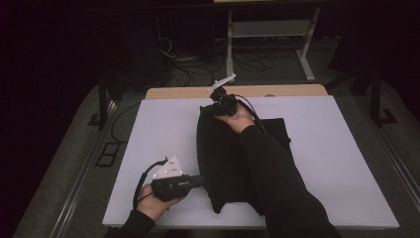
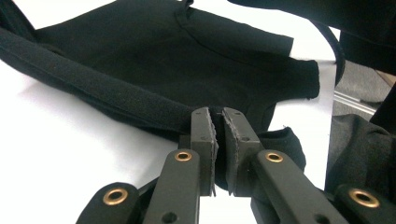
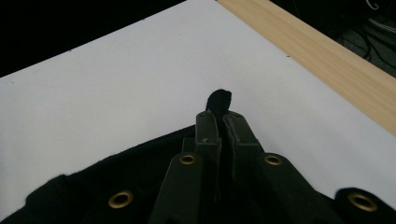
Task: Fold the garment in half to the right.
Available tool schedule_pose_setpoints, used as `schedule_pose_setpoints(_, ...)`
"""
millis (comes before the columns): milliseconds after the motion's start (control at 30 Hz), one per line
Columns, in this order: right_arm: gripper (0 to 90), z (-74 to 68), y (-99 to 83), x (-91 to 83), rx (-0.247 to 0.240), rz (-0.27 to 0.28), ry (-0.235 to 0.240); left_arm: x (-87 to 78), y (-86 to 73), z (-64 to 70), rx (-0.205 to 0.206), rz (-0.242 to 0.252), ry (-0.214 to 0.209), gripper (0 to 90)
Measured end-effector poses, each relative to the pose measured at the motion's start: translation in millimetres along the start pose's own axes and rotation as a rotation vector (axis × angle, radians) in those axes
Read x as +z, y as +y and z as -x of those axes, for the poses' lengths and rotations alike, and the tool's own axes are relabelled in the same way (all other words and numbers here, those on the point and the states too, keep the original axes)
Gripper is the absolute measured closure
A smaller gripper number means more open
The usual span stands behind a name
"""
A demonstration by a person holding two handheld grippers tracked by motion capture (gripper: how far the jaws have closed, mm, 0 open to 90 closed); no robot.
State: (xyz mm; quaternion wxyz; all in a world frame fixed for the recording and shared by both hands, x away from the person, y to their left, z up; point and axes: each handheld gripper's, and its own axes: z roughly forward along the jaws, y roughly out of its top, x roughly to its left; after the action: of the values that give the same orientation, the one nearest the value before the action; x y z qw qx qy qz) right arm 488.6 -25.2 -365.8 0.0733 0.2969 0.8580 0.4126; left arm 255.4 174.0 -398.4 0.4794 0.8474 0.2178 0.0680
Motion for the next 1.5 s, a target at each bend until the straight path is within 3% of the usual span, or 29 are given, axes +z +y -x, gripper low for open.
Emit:
schedule_pose_setpoints(900, 84.0, 15.8, -5.5, -40.3, 0.008, 0.038, -0.032, 33.6, 43.7, 11.5, 0.075, 0.024, -0.075, 81.9)
schedule_pose_setpoints(1500, 84.0, 33.7, -23.2, -61.4, 0.041, 0.058, -0.060, 56.6, 63.5, 17.7, 0.103, 0.027, -0.107, 81.9)
